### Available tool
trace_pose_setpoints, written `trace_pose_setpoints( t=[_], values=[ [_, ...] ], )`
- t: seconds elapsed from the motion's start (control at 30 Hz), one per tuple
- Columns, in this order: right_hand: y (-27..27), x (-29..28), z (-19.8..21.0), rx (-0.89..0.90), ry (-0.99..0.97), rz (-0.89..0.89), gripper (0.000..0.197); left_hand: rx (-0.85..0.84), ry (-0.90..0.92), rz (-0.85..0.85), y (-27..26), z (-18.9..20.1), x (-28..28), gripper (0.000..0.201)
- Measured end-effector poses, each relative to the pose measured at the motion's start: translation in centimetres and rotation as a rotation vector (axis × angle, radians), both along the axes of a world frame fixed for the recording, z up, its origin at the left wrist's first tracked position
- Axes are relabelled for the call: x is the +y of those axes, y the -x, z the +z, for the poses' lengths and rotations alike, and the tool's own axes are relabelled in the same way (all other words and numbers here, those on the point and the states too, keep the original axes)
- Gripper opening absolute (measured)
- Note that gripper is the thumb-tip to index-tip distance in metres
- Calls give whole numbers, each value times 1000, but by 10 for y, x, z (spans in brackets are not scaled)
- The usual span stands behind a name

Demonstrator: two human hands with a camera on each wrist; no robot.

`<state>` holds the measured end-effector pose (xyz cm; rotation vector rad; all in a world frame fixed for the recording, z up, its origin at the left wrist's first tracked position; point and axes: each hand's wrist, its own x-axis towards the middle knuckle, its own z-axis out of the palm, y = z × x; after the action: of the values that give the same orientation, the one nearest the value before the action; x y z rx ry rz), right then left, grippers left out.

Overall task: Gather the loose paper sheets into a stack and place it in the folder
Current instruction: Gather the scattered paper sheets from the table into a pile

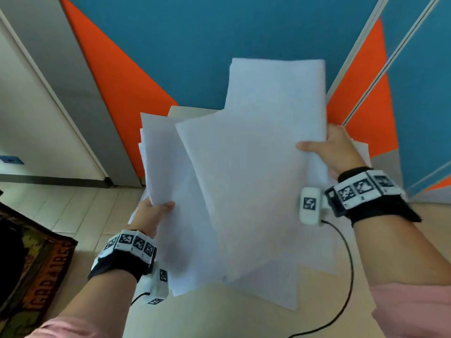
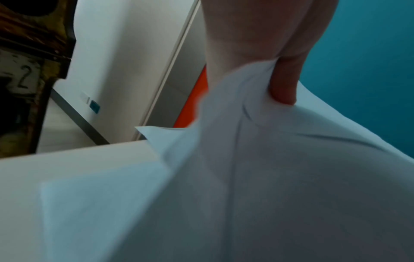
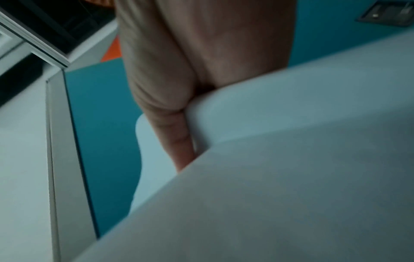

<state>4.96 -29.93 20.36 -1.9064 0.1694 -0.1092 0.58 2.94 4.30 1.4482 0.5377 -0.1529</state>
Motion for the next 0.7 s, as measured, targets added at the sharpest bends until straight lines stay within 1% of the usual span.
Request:
trace_pose_setpoints(
  t=[0.03, 0.1, 0.17, 0.23, 0.27, 0.3, 0.37, 0.4, 0.43, 0.47, 0.5, 0.53, 0.57, 0.6, 0.63, 0.67, 0.7],
  values=[
    [0, 7, -10, 21, -18, -11, 45, 11, 17, -44, 1, 4, -6, 19],
    [1, 20, -30, 94, -42, -46, 42, 35, 53, -144, 2, 11, -17, 22],
    [2, 27, -50, 173, -60, -64, 37, 48, 69, -204, 4, 18, -26, 24],
    [5, 30, -67, 277, -154, -36, 34, 70, 54, -230, 5, 21, -31, 21],
    [7, 31, -75, 341, -224, -8, 36, 85, 46, -241, 5, 21, -31, 21],
    [9, 32, -83, 404, -275, 34, 45, 88, 23, -263, 6, 22, -33, 22],
    [10, 31, -98, 500, -292, 96, 78, 82, -15, -280, 8, 21, -34, 21],
    [10, 30, -104, 522, -293, 126, 82, 78, -25, -247, 9, 18, -34, 17],
    [11, 28, -107, 525, -286, 150, 74, 81, -18, -205, 11, 19, -34, 14],
    [12, 26, -112, 524, -287, 164, 68, 104, 19, -182, 12, 20, -34, 17],
    [13, 23, -113, 521, -296, 168, 72, 123, 22, -190, 13, 21, -33, 18],
    [14, 21, -115, 515, -308, 173, 83, 145, 46, -238, 12, 19, -34, 16],
    [14, 19, -116, 498, -326, 167, 89, 148, 45, -300, 10, 21, -35, 15],
    [14, 17, -117, 481, -321, 147, 82, 136, 38, -333, 9, 22, -37, 13],
    [14, 17, -117, 467, -312, 130, 66, 101, 44, -331, 9, 23, -39, 13],
    [14, 15, -119, 462, -288, 107, 53, 84, 104, -281, 9, 24, -39, 32],
    [15, 14, -121, 466, -265, 88, 45, 91, 167, -239, 10, 20, -36, 57]
  ],
)
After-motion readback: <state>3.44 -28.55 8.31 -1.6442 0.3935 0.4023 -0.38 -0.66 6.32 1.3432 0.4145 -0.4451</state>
